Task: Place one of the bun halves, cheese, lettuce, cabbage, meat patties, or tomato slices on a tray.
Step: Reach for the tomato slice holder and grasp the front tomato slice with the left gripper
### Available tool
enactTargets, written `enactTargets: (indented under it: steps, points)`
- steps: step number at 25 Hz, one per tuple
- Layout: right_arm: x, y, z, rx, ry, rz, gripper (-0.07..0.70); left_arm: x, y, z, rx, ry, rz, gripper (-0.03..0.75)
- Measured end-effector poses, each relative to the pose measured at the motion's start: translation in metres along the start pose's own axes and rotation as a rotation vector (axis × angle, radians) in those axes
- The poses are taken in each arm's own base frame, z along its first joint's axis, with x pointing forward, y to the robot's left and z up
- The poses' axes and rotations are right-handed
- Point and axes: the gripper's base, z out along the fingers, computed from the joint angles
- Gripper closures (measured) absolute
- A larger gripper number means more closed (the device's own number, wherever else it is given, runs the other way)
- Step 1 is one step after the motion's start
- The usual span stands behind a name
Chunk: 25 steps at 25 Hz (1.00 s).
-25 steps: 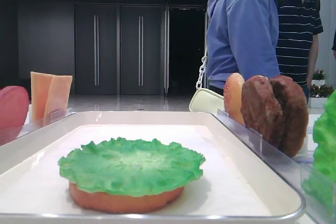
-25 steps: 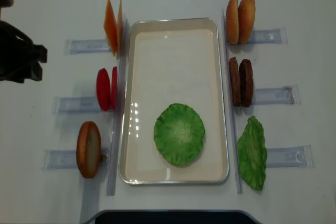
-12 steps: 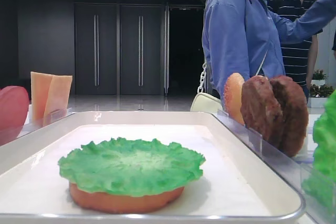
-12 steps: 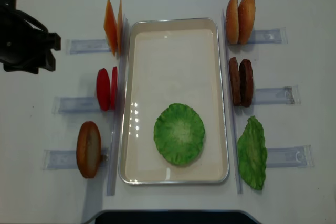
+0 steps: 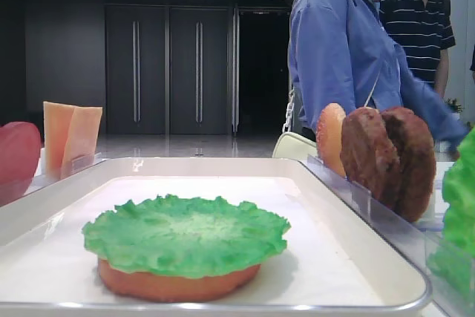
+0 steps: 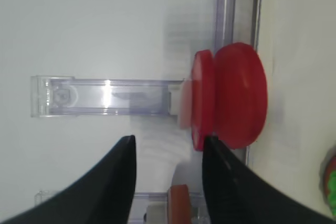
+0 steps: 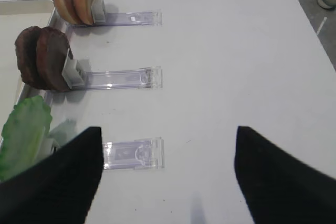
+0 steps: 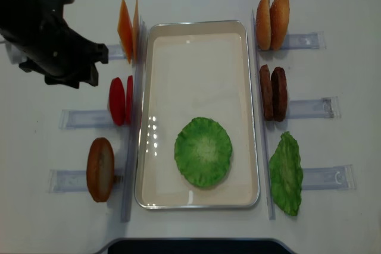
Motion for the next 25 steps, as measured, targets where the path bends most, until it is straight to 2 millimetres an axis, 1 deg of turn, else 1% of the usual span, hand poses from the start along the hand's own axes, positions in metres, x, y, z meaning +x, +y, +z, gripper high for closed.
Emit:
enactTargets:
  steps: [10, 15, 19, 25]
  points:
    - [0.0, 0.0, 0.0, 0.0, 0.0, 0.0, 0.107, 0.01, -0.042, 0.009, 0.01, 0.012, 0.037, 0.391]
    - [0.0, 0.0, 0.0, 0.0, 0.0, 0.0, 0.107, 0.017, -0.057, 0.01, 0.017, 0.012, 0.047, 0.391]
    - [0.0, 0.0, 0.0, 0.0, 0.0, 0.0, 0.107, 0.019, -0.064, 0.01, 0.025, 0.004, 0.029, 0.391]
    - [0.0, 0.0, 0.0, 0.0, 0.0, 0.0, 0.107, 0.018, -0.064, 0.012, 0.01, -0.01, 0.006, 0.391]
